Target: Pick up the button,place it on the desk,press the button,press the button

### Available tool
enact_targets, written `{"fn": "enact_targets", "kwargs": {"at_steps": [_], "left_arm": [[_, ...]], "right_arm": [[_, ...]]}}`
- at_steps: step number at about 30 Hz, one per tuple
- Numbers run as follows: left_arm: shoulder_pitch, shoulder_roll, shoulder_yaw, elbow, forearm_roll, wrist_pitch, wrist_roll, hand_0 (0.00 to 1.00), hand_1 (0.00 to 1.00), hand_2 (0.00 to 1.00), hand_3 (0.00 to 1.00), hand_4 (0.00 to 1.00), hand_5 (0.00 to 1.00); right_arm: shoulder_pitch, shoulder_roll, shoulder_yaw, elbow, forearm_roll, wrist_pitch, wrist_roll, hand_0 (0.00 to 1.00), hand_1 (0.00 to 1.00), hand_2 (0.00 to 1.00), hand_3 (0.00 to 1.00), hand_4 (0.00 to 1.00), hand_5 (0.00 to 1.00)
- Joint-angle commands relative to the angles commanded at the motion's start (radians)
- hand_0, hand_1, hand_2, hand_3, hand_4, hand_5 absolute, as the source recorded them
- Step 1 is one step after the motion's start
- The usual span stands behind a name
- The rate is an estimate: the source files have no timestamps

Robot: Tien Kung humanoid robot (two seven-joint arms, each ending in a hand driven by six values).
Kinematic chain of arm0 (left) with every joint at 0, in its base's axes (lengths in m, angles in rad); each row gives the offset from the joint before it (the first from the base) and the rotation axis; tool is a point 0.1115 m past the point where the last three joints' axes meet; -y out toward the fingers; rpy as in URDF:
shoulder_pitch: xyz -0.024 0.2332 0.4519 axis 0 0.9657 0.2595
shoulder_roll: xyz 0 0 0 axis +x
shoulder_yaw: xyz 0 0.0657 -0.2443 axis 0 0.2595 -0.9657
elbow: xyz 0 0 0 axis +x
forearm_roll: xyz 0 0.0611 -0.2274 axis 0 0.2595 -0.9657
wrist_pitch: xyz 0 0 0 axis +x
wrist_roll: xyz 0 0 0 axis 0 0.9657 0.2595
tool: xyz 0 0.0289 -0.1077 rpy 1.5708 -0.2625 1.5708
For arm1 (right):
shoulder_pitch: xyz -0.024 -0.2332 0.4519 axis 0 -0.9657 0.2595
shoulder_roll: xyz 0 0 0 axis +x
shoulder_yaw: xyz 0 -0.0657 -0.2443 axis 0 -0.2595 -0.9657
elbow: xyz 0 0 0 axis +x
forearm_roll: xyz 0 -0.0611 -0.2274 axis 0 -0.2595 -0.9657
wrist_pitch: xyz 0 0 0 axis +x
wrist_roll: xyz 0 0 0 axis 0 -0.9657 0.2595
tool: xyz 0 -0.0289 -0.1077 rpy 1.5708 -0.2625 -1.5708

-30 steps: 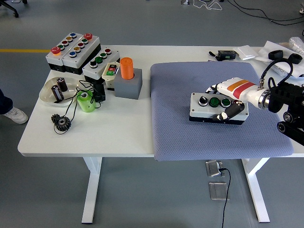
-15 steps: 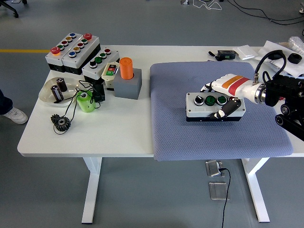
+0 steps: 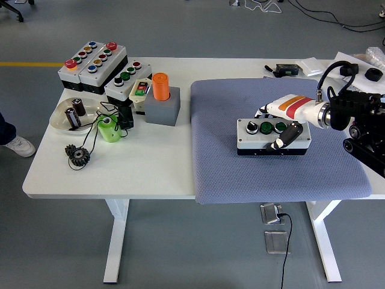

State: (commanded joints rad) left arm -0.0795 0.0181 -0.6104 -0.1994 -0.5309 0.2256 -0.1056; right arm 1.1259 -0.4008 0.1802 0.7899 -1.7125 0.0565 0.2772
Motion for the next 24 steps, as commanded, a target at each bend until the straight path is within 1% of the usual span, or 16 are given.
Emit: {"fn": "enact_targets", "kwargs": {"at_steps": [2, 3, 8, 9, 15, 16, 21, 22, 24], "left_arm": [[0.001, 0.000, 0.002, 0.000, -0.001, 0.000, 0.000, 0.719, 0.807, 0.836, 0.701, 0.444, 0.962], [0.001, -0.001, 0.002, 0.001, -0.001, 0.000, 0.000, 0.719, 0.807, 0.836, 0.699, 0.442, 0.962], [0.002, -0.001, 0.000, 0.001, 0.000, 0.001, -0.001, 0.719, 0.807, 0.836, 0.699, 0.442, 0.962], [0.002, -0.001, 0.000, 0.001, 0.000, 0.001, -0.001, 0.719, 0.806, 0.835, 0.696, 0.442, 0.962], [0.003, -0.001, -0.001, 0.000, 0.001, 0.003, -0.003, 0.719, 0.804, 0.834, 0.694, 0.440, 0.963], [0.003, -0.001, -0.001, 0.000, 0.000, 0.002, -0.003, 0.719, 0.804, 0.834, 0.694, 0.440, 0.963], [0.002, -0.001, 0.005, 0.000, -0.004, 0.002, -0.002, 0.719, 0.804, 0.834, 0.694, 0.440, 0.963], [0.002, -0.001, 0.006, 0.001, -0.004, 0.002, -0.002, 0.719, 0.804, 0.833, 0.694, 0.438, 0.963], [0.002, -0.001, 0.007, 0.001, -0.005, 0.002, -0.002, 0.719, 0.804, 0.833, 0.694, 0.438, 0.963]], "right_arm": [[-0.003, 0.002, -0.002, -0.002, -0.001, 0.003, -0.009, 0.318, 0.156, 0.352, 0.457, 0.537, 0.124], [-0.004, 0.003, -0.003, -0.003, 0.000, 0.003, -0.010, 0.357, 0.170, 0.372, 0.474, 0.548, 0.113], [-0.006, 0.006, -0.011, -0.005, -0.004, -0.007, -0.014, 0.357, 0.170, 0.372, 0.474, 0.548, 0.113], [-0.007, 0.006, -0.012, -0.005, -0.005, -0.008, -0.014, 0.420, 0.267, 0.437, 0.539, 0.575, 0.120], [-0.011, 0.004, -0.014, -0.006, -0.022, -0.010, -0.017, 0.420, 0.267, 0.437, 0.539, 0.575, 0.120], [-0.011, 0.003, -0.016, -0.007, -0.023, -0.014, -0.017, 0.580, 0.516, 0.585, 0.761, 0.618, 0.129], [-0.013, -0.003, -0.026, -0.008, -0.013, -0.026, -0.016, 0.580, 0.516, 0.585, 0.761, 0.618, 0.129], [-0.013, -0.004, -0.027, -0.007, -0.012, -0.026, -0.018, 0.690, 0.615, 0.693, 0.883, 0.676, 0.171], [-0.013, -0.007, -0.029, -0.005, -0.010, -0.014, -0.025, 0.690, 0.615, 0.693, 0.883, 0.676, 0.171]]}}
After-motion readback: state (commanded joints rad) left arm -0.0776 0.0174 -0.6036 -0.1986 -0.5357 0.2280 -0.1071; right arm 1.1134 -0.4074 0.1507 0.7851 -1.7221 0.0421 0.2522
